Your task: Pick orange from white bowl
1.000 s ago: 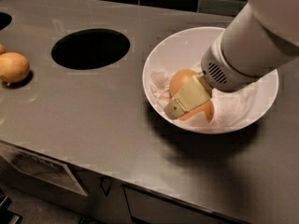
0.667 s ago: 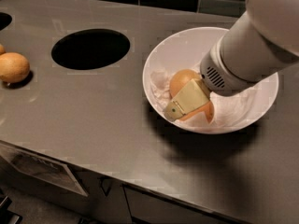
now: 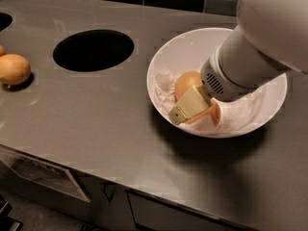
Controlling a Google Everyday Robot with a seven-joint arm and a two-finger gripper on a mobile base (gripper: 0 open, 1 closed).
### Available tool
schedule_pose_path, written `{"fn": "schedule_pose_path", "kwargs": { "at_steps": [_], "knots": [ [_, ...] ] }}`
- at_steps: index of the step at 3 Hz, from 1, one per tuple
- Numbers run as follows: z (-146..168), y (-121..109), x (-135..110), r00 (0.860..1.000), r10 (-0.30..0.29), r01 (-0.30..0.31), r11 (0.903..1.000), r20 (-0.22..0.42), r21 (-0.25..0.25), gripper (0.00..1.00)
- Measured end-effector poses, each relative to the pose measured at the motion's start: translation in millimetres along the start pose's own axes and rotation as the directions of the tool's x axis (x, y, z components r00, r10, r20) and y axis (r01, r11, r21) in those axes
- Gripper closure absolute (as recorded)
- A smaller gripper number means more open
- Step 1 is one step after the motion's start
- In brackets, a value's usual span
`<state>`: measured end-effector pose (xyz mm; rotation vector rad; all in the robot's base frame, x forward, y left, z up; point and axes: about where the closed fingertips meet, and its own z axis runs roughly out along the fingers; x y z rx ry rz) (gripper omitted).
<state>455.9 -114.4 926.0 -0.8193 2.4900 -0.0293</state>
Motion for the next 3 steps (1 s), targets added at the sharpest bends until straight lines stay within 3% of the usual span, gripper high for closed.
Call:
{"fn": "schedule_pose_path", "kwargs": {
  "at_steps": [2, 3],
  "knots": [
    [8.4, -3.6, 2.9, 1.0, 0.011, -0.011, 0.9996, -0.021, 0.025, 0.19],
    [9.7, -4.7, 4.5, 1.0, 0.016, -0.015, 0.9994, -0.027, 0.03, 0.19]
  ]
}}
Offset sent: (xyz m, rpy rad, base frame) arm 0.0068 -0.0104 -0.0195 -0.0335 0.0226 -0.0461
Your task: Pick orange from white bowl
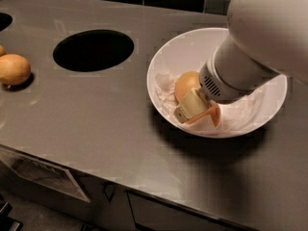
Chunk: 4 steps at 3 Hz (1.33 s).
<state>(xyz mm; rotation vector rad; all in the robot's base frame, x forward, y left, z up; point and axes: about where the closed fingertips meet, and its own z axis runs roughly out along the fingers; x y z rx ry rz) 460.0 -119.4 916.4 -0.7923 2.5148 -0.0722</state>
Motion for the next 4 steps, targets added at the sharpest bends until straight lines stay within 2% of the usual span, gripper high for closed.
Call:
{"fn": "schedule_pose_path", "kwargs": {
  "at_steps": [1, 2, 4],
  "knots": [
    [1, -1, 1, 1.0, 0.003, -0.003, 1.0, -0.006, 0.005, 0.3],
    [3, 0, 2, 1.0, 0.005, -0.005, 1.0, -0.012, 0.002, 0.35],
    [12, 3, 7, 1.0, 0.007, -0.007, 0.9999, -0.031, -0.016, 0.37]
  ]
}}
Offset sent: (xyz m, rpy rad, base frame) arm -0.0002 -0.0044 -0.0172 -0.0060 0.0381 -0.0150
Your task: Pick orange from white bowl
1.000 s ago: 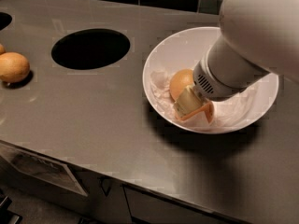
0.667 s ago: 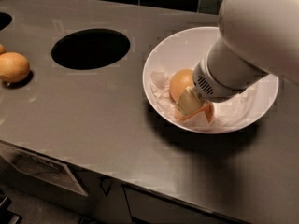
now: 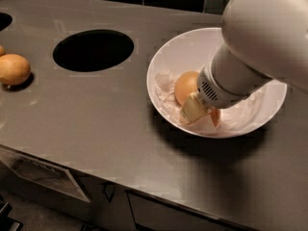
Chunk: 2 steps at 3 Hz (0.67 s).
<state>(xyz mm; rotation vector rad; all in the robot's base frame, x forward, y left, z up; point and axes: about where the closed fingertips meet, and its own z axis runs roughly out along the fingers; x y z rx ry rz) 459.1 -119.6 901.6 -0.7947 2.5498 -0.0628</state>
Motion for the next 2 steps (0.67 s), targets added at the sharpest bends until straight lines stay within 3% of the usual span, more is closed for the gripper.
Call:
{"fn": "schedule_pose_path", "kwargs": {
  "at_steps": [2],
  "knots": [
    [7.8, 2.9, 3.1, 1.0, 0.001, -0.002, 0.9999, -0.012, -0.017, 0.38]
  ]
}}
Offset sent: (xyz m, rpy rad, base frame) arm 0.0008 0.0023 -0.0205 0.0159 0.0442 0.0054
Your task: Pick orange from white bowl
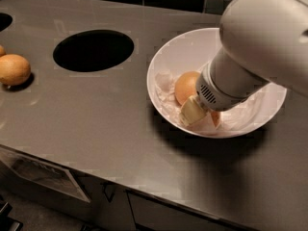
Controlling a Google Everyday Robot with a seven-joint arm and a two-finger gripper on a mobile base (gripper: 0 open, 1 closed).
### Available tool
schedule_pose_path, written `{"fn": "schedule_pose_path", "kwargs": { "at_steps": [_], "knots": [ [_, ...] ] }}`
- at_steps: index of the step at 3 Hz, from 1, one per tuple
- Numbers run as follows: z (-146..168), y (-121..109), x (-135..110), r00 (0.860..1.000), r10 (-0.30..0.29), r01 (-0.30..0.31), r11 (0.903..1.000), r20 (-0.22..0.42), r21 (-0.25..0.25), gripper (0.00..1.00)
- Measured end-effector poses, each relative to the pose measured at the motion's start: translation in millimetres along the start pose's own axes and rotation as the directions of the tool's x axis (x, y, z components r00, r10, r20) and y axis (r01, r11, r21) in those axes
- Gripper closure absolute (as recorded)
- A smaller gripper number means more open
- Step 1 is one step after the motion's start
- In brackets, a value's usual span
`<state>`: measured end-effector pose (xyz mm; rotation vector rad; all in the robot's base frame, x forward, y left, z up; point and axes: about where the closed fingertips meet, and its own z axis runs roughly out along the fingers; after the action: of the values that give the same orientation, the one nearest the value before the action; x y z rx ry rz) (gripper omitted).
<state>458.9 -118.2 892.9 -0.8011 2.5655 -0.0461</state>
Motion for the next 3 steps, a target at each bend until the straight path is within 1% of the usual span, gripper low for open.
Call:
{"fn": "schedule_pose_path", "kwargs": {
  "at_steps": [3],
  "knots": [
    [22, 2, -4, 1.0, -0.019, 0.018, 0.999, -0.025, -0.041, 0.37]
  ]
}}
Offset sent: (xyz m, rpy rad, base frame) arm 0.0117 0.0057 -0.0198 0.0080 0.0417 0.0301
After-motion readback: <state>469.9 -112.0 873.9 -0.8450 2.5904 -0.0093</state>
